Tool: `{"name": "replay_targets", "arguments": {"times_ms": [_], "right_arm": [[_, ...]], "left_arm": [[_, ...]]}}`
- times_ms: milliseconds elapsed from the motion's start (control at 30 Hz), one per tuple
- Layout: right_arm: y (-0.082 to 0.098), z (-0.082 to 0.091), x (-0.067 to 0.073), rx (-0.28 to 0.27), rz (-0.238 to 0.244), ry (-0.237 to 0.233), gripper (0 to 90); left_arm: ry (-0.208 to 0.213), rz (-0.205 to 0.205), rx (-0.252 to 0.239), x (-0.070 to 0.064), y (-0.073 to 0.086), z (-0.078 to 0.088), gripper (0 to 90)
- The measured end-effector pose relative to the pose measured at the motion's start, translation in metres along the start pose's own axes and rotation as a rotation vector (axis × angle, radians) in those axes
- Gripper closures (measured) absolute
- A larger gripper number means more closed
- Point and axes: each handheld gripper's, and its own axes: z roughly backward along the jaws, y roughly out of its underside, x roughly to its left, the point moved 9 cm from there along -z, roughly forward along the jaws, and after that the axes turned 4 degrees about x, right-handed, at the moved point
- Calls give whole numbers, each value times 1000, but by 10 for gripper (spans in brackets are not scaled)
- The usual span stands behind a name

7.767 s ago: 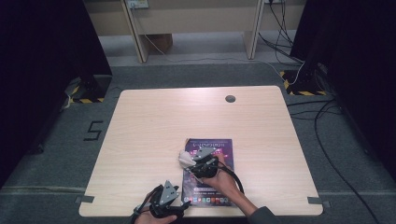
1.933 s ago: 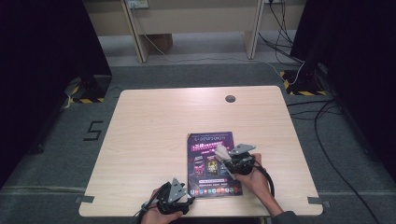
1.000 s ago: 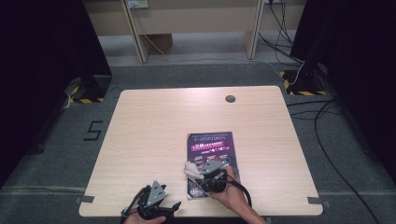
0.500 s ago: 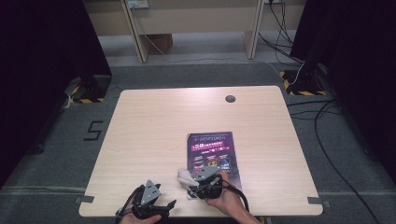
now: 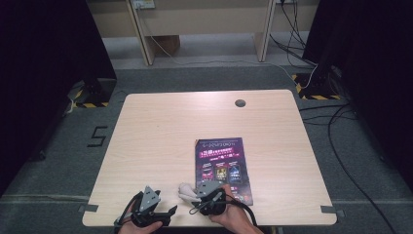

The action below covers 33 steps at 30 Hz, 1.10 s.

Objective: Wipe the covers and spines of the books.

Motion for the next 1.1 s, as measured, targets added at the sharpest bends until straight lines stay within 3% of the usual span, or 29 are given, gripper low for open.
{"name": "replay_targets", "arguments": {"times_ms": [133, 233, 333, 500, 600, 733, 933, 1100], "right_arm": [[0, 0, -2, 1, -14, -19, 681], [2, 2, -13, -3, -28, -3, 680], [7, 7, -28, -3, -75, 8, 680], [21, 21, -66, 6, -134, 94, 681], [28, 27, -79, 3, -168, 112, 679], [28, 26, -76, 15, -146, 136, 655], [23, 22, -65, 12, -121, 110, 655], [15, 14, -43, 6, -88, 60, 641]], "left_arm": [[2, 2, 5, 0, 1, 0, 194], [2, 4, 3, 0, 1, 0, 195], [5, 0, 4, 0, 2, 1, 194], [6, 4, 6, 0, 2, 0, 195], [8, 1, 7, 0, 2, 1, 196], [12, 9, 5, 1, 2, 1, 202], [4, 17, 5, 4, 3, 2, 202], [11, 13, 6, 2, 3, 1, 202]]}}
